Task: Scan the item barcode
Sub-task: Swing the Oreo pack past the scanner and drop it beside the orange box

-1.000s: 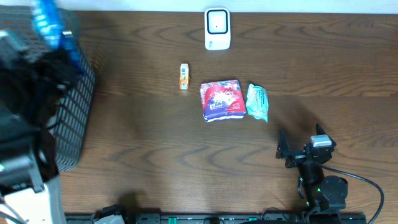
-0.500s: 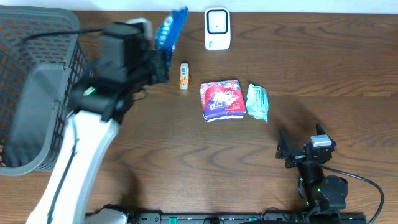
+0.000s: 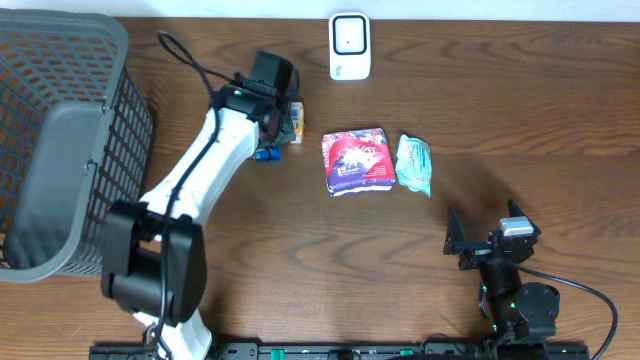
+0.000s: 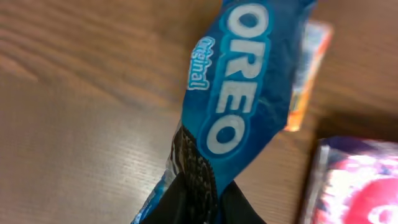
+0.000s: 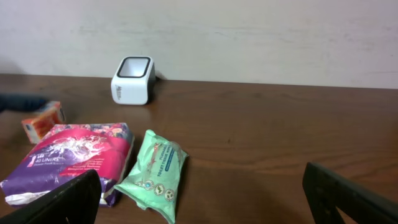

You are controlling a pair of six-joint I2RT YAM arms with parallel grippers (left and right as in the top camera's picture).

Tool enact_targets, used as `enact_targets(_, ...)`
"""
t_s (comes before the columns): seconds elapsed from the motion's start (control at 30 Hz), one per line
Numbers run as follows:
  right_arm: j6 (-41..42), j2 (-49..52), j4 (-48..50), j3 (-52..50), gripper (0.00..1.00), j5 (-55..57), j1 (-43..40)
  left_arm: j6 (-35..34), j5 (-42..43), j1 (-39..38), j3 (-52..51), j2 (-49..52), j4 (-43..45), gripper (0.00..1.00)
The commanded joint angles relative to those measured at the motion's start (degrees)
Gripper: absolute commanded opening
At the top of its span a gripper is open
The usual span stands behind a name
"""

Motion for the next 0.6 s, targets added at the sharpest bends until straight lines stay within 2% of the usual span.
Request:
enact_targets(0.0,-0.6,0.0,-0.2,-0.1,0.99,-0.3,-0.1,-3.6,1.1,-0.2,0.6,-0.6,-0.8,0.25)
enact_targets(0.17,-0.6,0.0,-0.2,-0.1,0.99,-0.3,-0.1,-2.0,7.4,-0.2,0.6,-1.3,-0.9,0.27)
enact_targets(0.27,-0.6,0.0,-0.2,-0.1,0.99,-0.3,-0.1,1.4,9.9,-0.2,0.6,-2.5,-0.9,0.41)
enact_targets(0.37,-0.6,0.0,-0.2,-0.1,0.99,-0.3,-0.1,3.9,9.8,-0.1,0.6,-5.3,-0.9,0.64)
enact_targets(0.43,-0.6,0.0,-0.2,-0.1,0.99,-0.3,-0.1,5.9,9.5,0.3,0.6,-8.5,-0.9,0.74)
enact_targets(0.57,-0.6,0.0,-0.2,-0.1,0.99,-0.3,-0.1,7.0,5.6,1.9,0.6,-16.3,-1.1,0.76)
